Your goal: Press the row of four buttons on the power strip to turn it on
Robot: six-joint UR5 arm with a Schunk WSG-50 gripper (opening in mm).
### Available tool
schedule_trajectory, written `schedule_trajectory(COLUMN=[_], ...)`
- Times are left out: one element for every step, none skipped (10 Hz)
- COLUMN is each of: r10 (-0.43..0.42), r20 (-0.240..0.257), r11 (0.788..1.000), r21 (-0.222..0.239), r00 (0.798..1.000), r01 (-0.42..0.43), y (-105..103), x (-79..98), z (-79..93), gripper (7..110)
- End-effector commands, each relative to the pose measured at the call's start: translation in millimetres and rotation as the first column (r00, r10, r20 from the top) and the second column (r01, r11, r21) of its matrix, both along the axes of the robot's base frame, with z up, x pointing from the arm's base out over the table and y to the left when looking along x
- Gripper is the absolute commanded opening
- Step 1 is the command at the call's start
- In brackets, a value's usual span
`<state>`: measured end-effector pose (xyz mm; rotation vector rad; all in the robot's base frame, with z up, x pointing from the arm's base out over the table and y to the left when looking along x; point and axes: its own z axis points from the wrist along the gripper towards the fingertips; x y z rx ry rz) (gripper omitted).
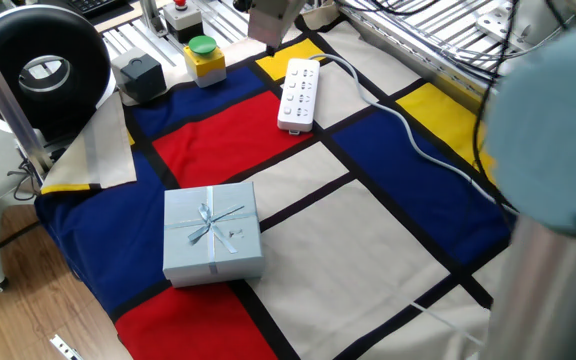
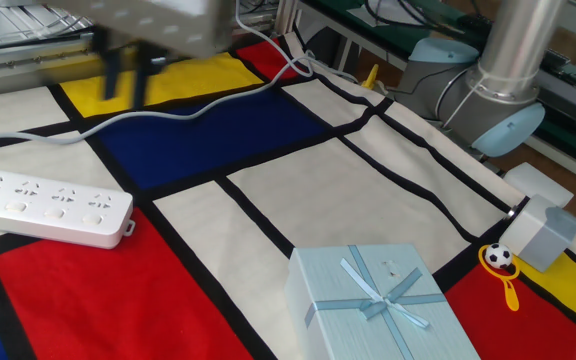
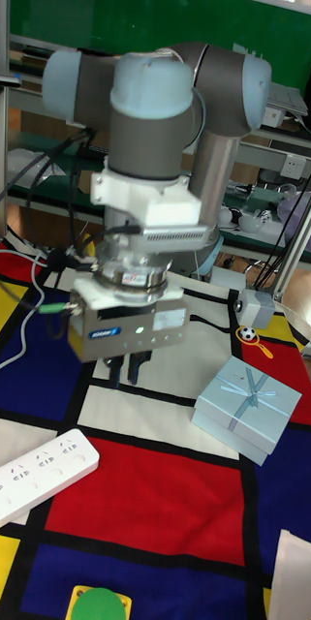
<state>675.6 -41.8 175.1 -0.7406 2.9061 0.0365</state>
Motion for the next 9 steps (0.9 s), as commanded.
schedule_trajectory(r10=[0.005,-0.002,-0.007,-0.004,0.001,0.009,0.013,0.019,0.022], r20=[-0.004,-0.017,-0.027,-0.024,-0.018,-0.014,-0.013,-0.013,-0.016], r11=[0.998,0.996,0.996,0.996,0.995,0.994,0.993,0.993,0.994], r21=[-0.055,-0.091,-0.091,-0.086,-0.096,-0.109,-0.114,-0.112,-0.109], r00=[1.0,1.0,1.0,1.0,1.0,1.0,1.0,1.0,1.0], r01=[-0.005,0.0,0.004,0.001,-0.003,-0.01,-0.015,-0.021,-0.024], y=[-34,-49,-59,-66,-74,-84,-92,-96,-97], x=[33.1,33.8,33.0,34.8,38.3,41.5,42.3,41.5,40.3], z=[-32.9,-43.2,-54.8,-64.0,-71.1,-78.4,-87.7,-93.9,-97.7], gripper=[7,7,7,7,7,7,7,7,7])
